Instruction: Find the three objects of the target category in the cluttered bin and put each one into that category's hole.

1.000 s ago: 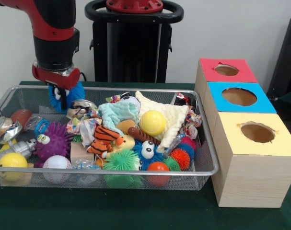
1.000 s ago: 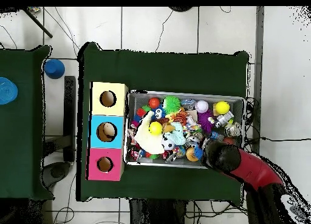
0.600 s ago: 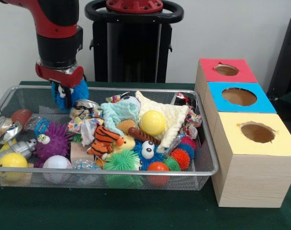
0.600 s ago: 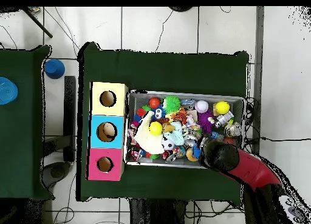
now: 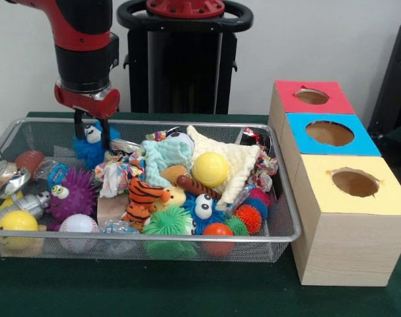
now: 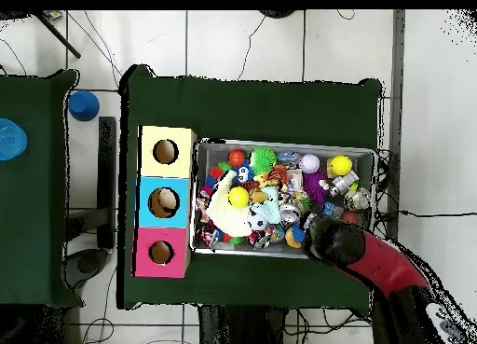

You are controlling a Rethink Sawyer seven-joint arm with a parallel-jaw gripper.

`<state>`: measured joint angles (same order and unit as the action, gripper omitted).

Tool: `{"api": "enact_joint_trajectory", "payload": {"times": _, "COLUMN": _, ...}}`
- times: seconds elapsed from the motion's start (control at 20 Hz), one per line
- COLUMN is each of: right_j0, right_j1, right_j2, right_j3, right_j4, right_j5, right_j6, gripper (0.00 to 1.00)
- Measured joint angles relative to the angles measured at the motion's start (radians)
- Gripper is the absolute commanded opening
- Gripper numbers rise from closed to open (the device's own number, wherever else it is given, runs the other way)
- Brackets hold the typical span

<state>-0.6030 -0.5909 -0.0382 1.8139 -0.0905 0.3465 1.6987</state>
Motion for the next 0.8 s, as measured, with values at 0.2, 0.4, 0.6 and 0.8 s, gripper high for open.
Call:
{"api": "enact_joint_trajectory", "payload": {"times": 0.2, "right_j0": 0.008, "right_j1": 0.000, "right_j2": -0.006, "right_j3": 0.000, "right_j4": 0.001, "right_j5": 0.000, "right_j6": 0.000, "gripper": 1.00}}
{"api": "enact_joint_trajectory", "payload": {"times": 0.4, "right_j0": 0.008, "right_j1": 0.005, "right_j2": -0.010, "right_j3": -0.002, "right_j4": 0.000, "right_j5": 0.000, "right_j6": 0.000, "gripper": 1.00}}
{"api": "enact_joint_trajectory", "payload": {"times": 0.6, "right_j0": 0.008, "right_j1": 0.013, "right_j2": -0.013, "right_j3": -0.009, "right_j4": 0.000, "right_j5": 0.000, "right_j6": 0.000, "gripper": 1.00}}
{"api": "enact_joint_trajectory", "payload": {"times": 0.8, "right_j0": 0.007, "right_j1": 0.021, "right_j2": -0.014, "right_j3": -0.036, "right_j4": -0.015, "right_j5": 0.000, "right_j6": 0.000, "gripper": 1.00}}
